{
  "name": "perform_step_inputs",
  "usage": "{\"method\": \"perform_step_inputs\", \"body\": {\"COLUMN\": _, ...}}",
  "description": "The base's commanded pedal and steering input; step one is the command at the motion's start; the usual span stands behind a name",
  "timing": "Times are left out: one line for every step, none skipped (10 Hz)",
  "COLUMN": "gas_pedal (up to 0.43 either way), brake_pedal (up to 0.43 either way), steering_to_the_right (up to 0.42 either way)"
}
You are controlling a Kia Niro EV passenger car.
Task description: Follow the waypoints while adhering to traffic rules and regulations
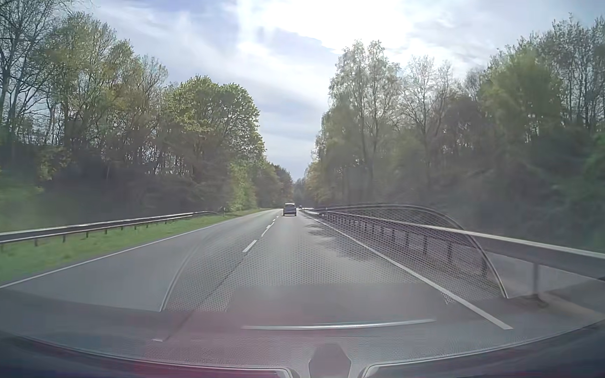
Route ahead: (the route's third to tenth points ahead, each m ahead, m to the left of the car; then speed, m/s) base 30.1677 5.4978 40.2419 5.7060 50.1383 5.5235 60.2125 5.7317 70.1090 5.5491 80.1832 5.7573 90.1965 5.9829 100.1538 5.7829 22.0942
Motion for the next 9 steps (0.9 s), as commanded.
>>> {"method": "perform_step_inputs", "body": {"gas_pedal": 0.15, "brake_pedal": 0.0, "steering_to_the_right": -0.008}}
{"method": "perform_step_inputs", "body": {"gas_pedal": 0.15, "brake_pedal": 0.0, "steering_to_the_right": -0.008}}
{"method": "perform_step_inputs", "body": {"gas_pedal": 0.15, "brake_pedal": 0.0, "steering_to_the_right": -0.008}}
{"method": "perform_step_inputs", "body": {"gas_pedal": 0.138, "brake_pedal": 0.0, "steering_to_the_right": -0.008}}
{"method": "perform_step_inputs", "body": {"gas_pedal": 0.138, "brake_pedal": 0.0, "steering_to_the_right": -0.009}}
{"method": "perform_step_inputs", "body": {"gas_pedal": 0.138, "brake_pedal": 0.0, "steering_to_the_right": -0.009}}
{"method": "perform_step_inputs", "body": {"gas_pedal": 0.138, "brake_pedal": 0.0, "steering_to_the_right": -0.009}}
{"method": "perform_step_inputs", "body": {"gas_pedal": 0.138, "brake_pedal": 0.0, "steering_to_the_right": -0.009}}
{"method": "perform_step_inputs", "body": {"gas_pedal": 0.138, "brake_pedal": 0.0, "steering_to_the_right": -0.008}}
